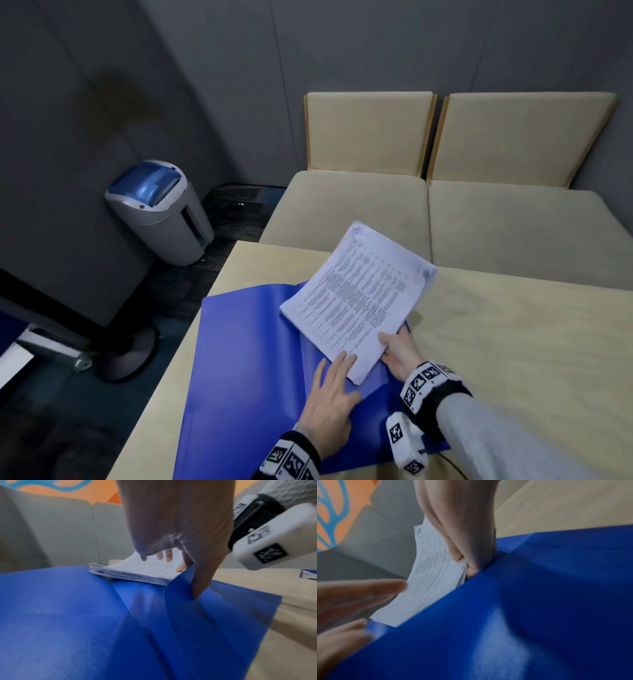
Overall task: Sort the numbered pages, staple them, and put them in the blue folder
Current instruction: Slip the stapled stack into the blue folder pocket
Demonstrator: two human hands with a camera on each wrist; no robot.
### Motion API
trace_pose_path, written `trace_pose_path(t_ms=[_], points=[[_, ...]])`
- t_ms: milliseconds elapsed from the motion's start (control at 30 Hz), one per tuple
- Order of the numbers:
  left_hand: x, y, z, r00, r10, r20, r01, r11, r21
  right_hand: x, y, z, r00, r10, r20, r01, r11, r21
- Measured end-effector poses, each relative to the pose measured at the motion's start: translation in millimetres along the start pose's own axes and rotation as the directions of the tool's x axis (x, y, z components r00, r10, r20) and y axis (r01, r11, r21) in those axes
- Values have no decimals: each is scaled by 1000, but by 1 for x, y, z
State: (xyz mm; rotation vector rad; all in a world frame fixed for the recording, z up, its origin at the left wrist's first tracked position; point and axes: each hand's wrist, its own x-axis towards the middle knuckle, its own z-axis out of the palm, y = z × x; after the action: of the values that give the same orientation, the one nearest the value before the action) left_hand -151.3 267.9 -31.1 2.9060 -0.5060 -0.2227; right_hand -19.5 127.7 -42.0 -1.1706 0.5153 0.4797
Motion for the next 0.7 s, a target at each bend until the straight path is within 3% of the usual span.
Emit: trace_pose_path(t_ms=[200, 300, 400, 500, 567, 700], points=[[8, -7, 5, 990, 105, 95, -81, 970, -228, -1, 9, 3, 993, 22, 115, -8, 992, -128], [13, -10, 3, 981, 55, 185, 10, 944, -330, -1, 8, 3, 983, 109, 151, -77, 976, -205], [16, -11, -6, 971, -57, 234, 175, 835, -522, -2, 0, 1, 954, 241, 176, -169, 922, -347], [16, -14, -8, 943, -163, 292, 315, 722, -616, 4, -16, -4, 929, 342, 141, -199, 783, -589], [14, -17, -5, 919, -220, 328, 384, 694, -609, 8, -28, -14, 921, 380, 89, -199, 654, -730], [15, -10, 1, 873, -348, 343, 488, 657, -575, 10, -47, -34, 948, 317, -13, -167, 464, -870]])
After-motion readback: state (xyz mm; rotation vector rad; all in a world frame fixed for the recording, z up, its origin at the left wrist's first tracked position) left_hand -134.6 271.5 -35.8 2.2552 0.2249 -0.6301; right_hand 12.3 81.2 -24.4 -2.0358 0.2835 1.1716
